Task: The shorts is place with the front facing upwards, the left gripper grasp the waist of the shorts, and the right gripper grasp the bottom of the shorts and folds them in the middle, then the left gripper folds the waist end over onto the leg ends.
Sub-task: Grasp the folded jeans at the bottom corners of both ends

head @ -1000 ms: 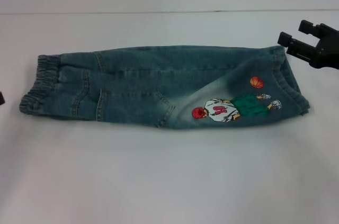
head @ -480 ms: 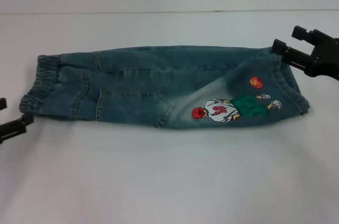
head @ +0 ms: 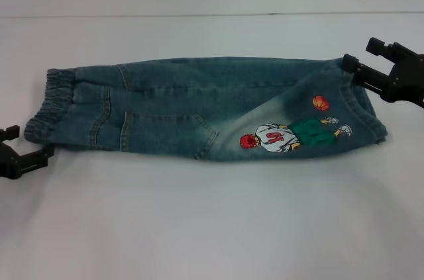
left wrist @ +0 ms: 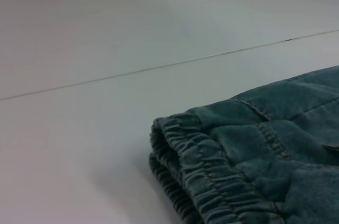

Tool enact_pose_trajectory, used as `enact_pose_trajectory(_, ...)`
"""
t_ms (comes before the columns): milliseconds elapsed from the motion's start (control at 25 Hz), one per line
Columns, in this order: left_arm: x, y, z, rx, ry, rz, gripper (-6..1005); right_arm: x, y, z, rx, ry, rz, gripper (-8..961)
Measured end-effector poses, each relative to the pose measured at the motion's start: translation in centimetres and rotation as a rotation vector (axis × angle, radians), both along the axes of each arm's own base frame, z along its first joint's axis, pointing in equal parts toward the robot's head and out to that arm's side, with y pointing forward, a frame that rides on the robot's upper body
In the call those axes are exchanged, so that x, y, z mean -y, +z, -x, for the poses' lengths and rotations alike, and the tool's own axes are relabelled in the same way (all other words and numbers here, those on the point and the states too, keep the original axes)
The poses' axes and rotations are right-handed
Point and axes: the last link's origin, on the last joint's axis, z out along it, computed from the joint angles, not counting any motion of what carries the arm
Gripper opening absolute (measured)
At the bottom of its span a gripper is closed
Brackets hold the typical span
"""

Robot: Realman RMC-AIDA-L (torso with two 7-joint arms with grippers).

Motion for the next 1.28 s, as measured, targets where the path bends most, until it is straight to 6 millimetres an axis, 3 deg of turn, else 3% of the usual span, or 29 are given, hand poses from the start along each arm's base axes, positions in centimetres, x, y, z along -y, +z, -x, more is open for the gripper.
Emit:
enact_pose_trajectory(280, -0.2, -0.4, -0.3, -0.005, -0.011, 0.013, 871, -0.1, 0.1, 0.0, -0.003, -0.003, -0.004, 776)
enact_pose_trajectory(800, -1.0, -0.9, -1.2, 0.015, -0.043, 0.034, 730, 0.3, -0.4, -0.4, -0.027, -0.025, 0.000, 775)
enact_pose_trajectory(1280, -1.6, -0.7, -2.0, 0.041, -0.055, 0.048, 236, 0.6, -2.7, -0.1, -0.041, 0.001, -0.090, 769)
